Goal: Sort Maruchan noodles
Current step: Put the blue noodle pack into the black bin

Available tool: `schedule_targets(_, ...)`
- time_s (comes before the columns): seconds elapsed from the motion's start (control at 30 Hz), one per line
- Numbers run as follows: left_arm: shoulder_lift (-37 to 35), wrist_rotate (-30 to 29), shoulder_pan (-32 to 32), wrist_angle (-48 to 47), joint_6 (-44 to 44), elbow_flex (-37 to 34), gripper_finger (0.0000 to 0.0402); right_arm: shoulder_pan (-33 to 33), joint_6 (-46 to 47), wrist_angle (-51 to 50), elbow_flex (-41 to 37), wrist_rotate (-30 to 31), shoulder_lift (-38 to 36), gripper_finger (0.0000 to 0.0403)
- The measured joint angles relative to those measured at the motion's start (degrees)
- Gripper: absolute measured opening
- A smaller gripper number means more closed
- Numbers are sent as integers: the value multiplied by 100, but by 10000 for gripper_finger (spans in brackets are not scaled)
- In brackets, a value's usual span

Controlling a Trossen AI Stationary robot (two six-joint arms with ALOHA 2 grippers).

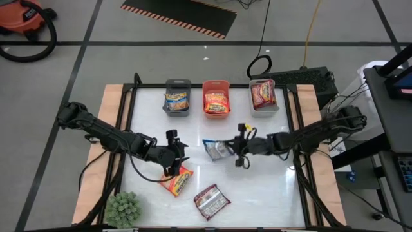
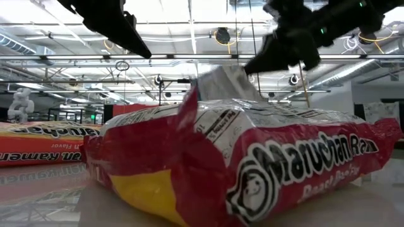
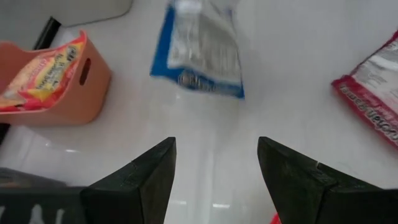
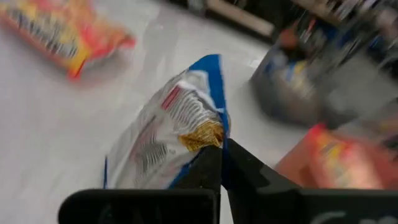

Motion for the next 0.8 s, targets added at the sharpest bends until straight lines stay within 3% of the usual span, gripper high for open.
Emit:
schedule_targets(0.2, 0, -409, 273, 38, 457, 0, 232, -294, -1080, 623, 7, -7, -608, 0)
schedule_targets(0.57, 13, -426, 1173, 823, 888, 0, 232, -977, -2731, 1939, 8, -87, -1040, 0)
schedule_targets(0.67, 20, -207, 1412, 826, 994, 0, 233, -1172, -2975, 2214, 9, -508, -1038, 0)
schedule_targets(0.8, 103, 525, 1791, 1277, 1033, 0, 233, -1452, -3037, 2425, 9, -913, -1038, 0)
